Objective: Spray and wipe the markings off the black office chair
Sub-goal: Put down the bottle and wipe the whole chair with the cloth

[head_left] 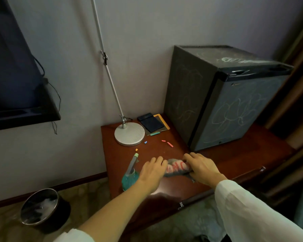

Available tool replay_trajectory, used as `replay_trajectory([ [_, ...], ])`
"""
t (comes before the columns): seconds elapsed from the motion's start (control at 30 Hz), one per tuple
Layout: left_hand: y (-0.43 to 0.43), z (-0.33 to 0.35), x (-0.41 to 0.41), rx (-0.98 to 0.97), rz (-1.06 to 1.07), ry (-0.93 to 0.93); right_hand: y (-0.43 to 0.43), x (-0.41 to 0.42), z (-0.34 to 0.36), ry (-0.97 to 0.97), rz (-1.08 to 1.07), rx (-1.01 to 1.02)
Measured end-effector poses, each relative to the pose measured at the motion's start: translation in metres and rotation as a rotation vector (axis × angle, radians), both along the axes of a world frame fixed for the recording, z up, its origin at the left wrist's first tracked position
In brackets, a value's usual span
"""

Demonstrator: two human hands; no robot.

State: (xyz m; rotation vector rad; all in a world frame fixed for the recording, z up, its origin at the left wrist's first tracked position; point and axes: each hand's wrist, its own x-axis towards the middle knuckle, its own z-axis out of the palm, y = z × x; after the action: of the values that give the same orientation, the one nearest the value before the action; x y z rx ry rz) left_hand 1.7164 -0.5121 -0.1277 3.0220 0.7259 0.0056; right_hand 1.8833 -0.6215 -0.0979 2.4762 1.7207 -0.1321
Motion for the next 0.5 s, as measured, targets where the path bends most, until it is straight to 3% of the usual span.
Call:
replay_trajectory([
  [0.33, 0.028, -0.137, 0.039, -0.158, 0.167, 0.198, 0.047, 0.027, -0.162, 0.161, -0.028, -0.136],
  [0.5, 0.024, -0.157, 0.038, -0.174, 0.184, 0.185, 0.045, 0.023, -0.195, 0.222, -0.067, -0.077],
])
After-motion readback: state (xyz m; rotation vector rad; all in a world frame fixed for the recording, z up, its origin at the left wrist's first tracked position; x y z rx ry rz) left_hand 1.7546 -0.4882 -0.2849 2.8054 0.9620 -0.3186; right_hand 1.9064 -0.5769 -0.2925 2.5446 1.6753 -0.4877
